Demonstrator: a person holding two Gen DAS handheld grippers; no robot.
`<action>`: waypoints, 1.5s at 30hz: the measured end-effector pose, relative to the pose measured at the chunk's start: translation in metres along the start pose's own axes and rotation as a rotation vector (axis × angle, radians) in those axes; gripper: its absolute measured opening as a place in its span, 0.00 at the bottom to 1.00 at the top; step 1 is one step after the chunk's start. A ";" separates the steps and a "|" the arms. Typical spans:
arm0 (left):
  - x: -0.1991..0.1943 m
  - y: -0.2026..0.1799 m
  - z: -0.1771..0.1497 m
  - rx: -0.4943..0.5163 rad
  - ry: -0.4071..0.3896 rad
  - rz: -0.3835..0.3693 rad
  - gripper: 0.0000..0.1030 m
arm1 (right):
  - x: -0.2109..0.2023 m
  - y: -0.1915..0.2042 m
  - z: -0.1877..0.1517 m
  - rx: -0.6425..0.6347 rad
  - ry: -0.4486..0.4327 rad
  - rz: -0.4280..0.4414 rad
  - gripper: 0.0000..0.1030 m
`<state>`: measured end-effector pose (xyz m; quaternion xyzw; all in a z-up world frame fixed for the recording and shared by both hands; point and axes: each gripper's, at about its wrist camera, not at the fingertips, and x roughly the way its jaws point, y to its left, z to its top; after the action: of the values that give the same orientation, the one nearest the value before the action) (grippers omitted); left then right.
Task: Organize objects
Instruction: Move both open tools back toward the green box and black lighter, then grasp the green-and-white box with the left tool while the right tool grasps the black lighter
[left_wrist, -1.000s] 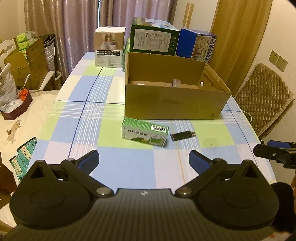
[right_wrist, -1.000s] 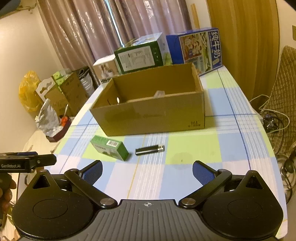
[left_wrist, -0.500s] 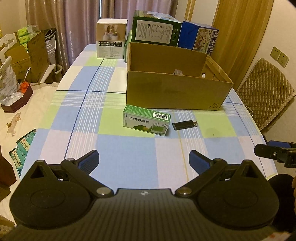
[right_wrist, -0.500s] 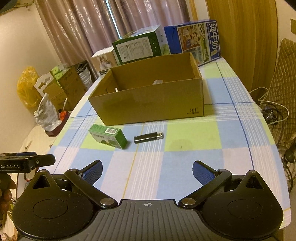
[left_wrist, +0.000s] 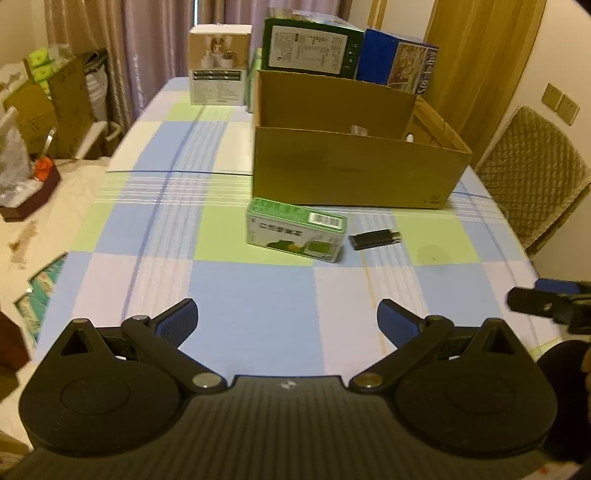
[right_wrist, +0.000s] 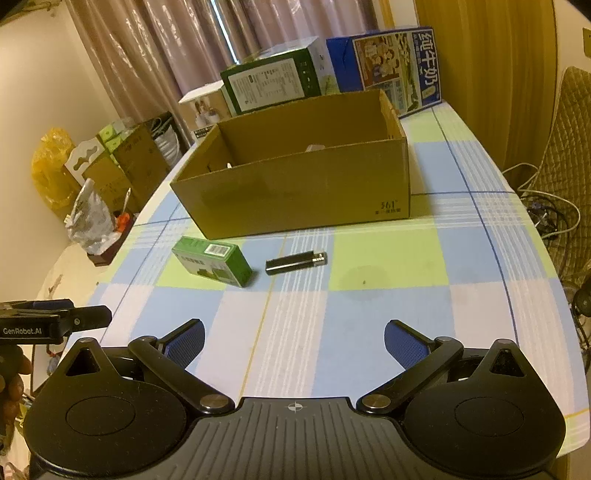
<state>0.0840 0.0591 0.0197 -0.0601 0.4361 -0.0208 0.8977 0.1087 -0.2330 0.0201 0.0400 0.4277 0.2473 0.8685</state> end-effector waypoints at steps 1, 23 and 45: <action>0.003 0.000 0.001 0.006 0.003 -0.014 0.98 | 0.002 0.000 0.000 0.000 0.004 0.001 0.98; 0.106 -0.016 0.060 0.736 0.006 -0.106 0.76 | 0.099 0.005 0.030 -0.144 0.063 0.009 0.97; 0.180 -0.021 0.083 0.732 0.304 -0.128 0.25 | 0.171 -0.011 0.042 -0.155 0.071 -0.024 0.98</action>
<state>0.2614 0.0294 -0.0671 0.2404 0.5230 -0.2392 0.7819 0.2327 -0.1574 -0.0804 -0.0413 0.4382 0.2705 0.8562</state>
